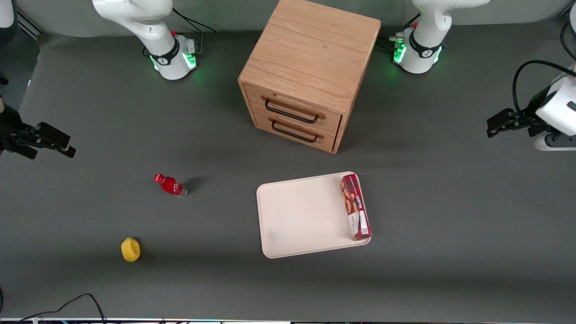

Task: Place red cookie box on tray

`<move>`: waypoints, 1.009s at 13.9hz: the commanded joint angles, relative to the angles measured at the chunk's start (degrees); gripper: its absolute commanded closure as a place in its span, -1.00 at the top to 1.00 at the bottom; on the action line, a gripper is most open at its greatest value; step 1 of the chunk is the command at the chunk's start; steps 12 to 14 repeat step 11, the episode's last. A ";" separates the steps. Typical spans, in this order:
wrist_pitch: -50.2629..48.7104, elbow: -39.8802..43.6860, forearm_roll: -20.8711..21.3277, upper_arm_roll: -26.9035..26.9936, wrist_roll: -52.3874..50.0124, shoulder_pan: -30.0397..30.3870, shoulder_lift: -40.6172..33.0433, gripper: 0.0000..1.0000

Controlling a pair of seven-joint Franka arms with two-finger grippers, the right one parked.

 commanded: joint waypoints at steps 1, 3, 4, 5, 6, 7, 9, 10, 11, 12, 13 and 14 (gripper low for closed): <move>1.05 -1.47 0.33 0.46 -1.01 -0.58 -1.86 1.00; 0.69 0.46 0.33 0.46 -0.93 -0.76 -0.55 1.00; 0.52 1.51 0.33 0.46 -0.84 -0.67 0.07 1.00; 0.08 2.40 0.33 0.46 -0.40 -0.59 0.69 1.00; -0.53 2.75 0.16 0.46 -0.66 -0.67 0.87 1.00; -0.89 2.93 0.16 0.46 -0.84 -0.76 1.04 1.00; -0.89 3.02 0.16 0.46 -0.93 -0.67 1.22 1.00; -0.98 3.02 0.16 0.46 -0.75 -0.59 1.22 1.00; -0.98 3.02 0.16 0.46 -0.84 -0.58 1.22 1.00; -0.98 3.02 0.16 0.46 -0.84 -0.58 1.22 1.00; -0.98 3.02 0.16 0.46 -0.84 -0.58 1.22 1.00; -0.98 3.02 0.16 0.46 -0.84 -0.58 1.22 1.00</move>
